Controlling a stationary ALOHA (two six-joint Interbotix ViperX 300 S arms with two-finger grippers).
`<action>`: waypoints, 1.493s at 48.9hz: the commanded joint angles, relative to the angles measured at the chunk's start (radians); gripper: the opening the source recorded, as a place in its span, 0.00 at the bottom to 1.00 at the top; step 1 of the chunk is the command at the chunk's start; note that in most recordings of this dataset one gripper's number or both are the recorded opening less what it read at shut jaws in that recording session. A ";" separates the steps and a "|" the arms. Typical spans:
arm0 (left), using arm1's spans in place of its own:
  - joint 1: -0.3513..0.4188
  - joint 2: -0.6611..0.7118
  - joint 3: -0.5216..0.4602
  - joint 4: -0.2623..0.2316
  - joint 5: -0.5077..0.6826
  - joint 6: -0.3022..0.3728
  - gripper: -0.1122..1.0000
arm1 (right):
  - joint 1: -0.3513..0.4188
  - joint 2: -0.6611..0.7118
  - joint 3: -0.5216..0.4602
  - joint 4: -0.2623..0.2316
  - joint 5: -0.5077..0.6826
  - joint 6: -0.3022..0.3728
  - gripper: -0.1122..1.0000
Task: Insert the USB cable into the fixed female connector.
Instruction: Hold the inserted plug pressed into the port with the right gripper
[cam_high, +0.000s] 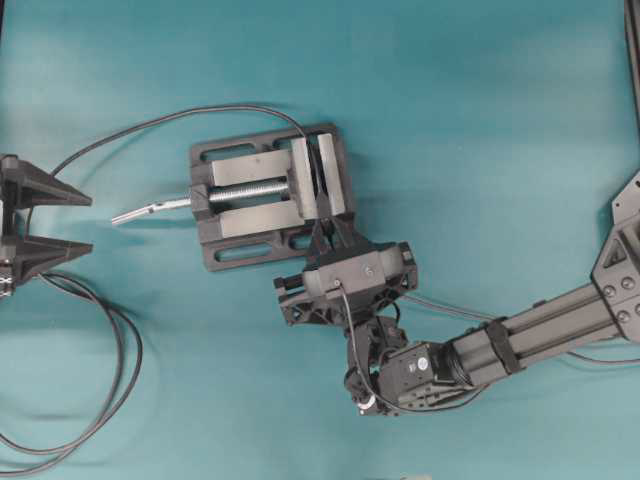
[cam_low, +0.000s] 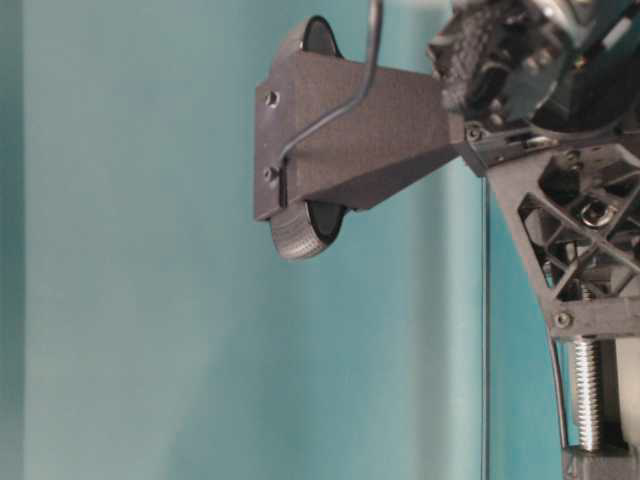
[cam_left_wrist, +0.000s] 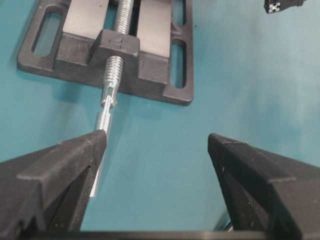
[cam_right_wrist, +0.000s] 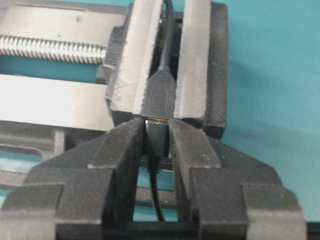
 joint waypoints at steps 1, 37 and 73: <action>0.002 0.009 -0.014 0.002 -0.003 -0.014 0.98 | -0.126 -0.041 -0.002 -0.021 -0.005 0.002 0.28; 0.002 0.009 -0.014 0.002 -0.003 -0.014 0.98 | -0.133 -0.029 0.002 -0.028 0.078 0.021 0.28; 0.002 0.009 -0.014 0.002 -0.003 -0.014 0.98 | -0.087 -0.017 0.000 -0.075 0.061 0.028 0.28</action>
